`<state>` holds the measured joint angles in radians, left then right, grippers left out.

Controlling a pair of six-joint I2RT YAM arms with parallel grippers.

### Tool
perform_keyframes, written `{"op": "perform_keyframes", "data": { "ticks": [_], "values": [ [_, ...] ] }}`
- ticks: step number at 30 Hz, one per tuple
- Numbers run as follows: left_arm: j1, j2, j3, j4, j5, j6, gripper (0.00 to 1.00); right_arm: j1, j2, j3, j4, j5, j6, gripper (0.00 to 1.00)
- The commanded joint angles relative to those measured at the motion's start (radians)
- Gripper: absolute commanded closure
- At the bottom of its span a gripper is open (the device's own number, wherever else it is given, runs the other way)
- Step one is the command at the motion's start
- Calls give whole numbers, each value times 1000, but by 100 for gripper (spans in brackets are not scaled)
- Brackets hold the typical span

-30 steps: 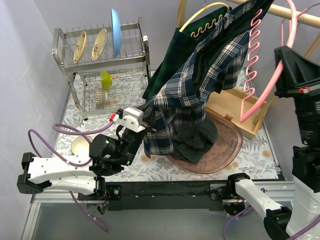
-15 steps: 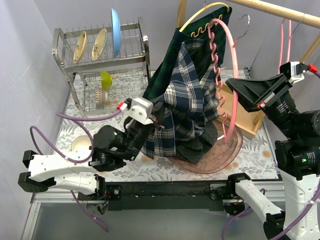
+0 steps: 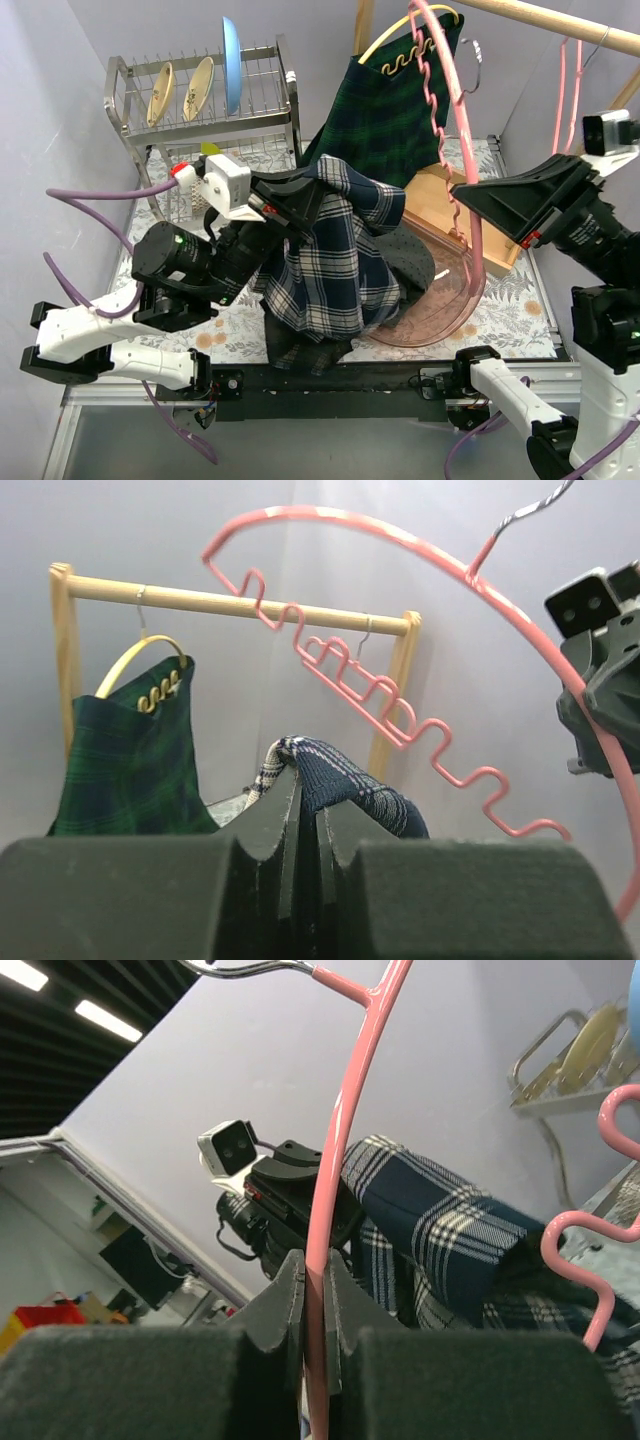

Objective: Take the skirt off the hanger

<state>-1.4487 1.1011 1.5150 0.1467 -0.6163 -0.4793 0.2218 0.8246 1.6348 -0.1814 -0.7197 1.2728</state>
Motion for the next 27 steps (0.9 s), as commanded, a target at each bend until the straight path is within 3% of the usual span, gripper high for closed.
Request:
{"op": "perform_keyframes", "data": {
  "ticks": [1,9,14,18,20,25,27],
  "values": [
    [-4,48,94,4,90,-35,100,-6,33,161,-21,81,-209,99],
    [-4,180,263,22,142,-39,100,-6,-44,175,-142,461,-360,99],
    [-4,247,297,118,112,13,100,-6,-96,119,-168,571,-397,99],
    [4,260,159,261,-46,93,100,-6,-108,91,-167,582,-409,99],
    [45,253,104,260,-65,56,100,-6,-110,83,-168,588,-418,99],
    [219,215,-115,144,-16,-241,100,-6,-117,53,-145,592,-432,99],
    [258,215,-172,116,3,-289,100,-6,-125,19,-136,592,-431,99]
  ]
}}
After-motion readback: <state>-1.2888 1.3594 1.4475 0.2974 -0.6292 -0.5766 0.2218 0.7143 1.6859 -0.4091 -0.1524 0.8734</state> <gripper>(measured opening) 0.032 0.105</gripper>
